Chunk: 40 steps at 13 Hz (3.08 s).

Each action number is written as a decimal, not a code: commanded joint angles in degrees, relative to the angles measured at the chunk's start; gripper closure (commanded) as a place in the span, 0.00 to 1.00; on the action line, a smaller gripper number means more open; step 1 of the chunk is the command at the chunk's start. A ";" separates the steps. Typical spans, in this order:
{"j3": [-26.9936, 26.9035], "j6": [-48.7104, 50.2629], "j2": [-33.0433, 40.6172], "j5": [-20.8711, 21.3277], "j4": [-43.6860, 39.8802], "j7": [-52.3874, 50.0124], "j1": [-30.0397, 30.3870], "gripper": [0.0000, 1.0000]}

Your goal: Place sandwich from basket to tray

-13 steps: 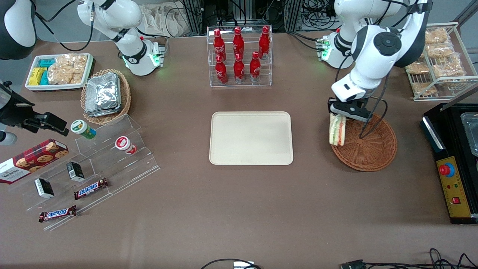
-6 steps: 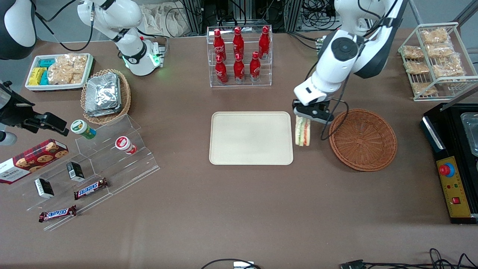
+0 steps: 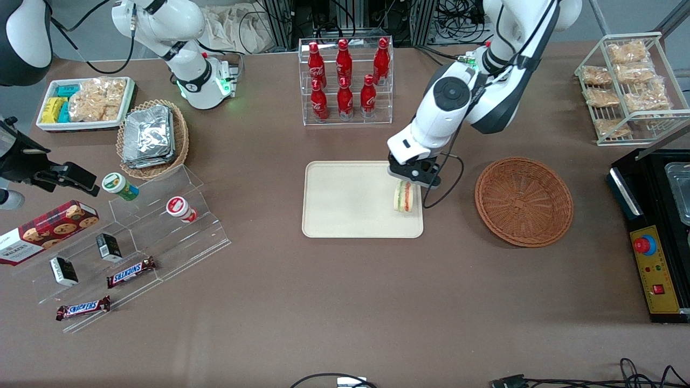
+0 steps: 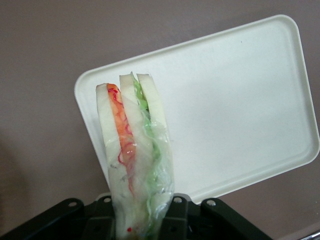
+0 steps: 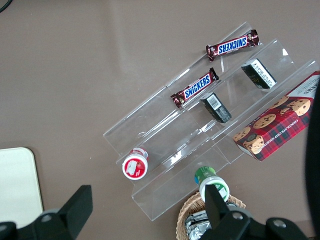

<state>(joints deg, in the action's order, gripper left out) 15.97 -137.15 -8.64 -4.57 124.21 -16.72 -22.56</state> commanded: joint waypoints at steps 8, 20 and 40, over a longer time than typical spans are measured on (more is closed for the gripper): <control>-0.67 -8.04 -10.43 9.21 -1.25 -10.60 -3.11 0.76; -0.94 -8.13 -14.47 10.63 -0.90 -12.89 -3.11 0.71; -12.35 10.58 -6.67 11.50 -16.10 -24.59 -2.32 0.00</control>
<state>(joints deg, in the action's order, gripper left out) 5.71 -130.26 -17.08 5.28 110.18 -39.79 -24.53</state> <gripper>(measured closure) 0.000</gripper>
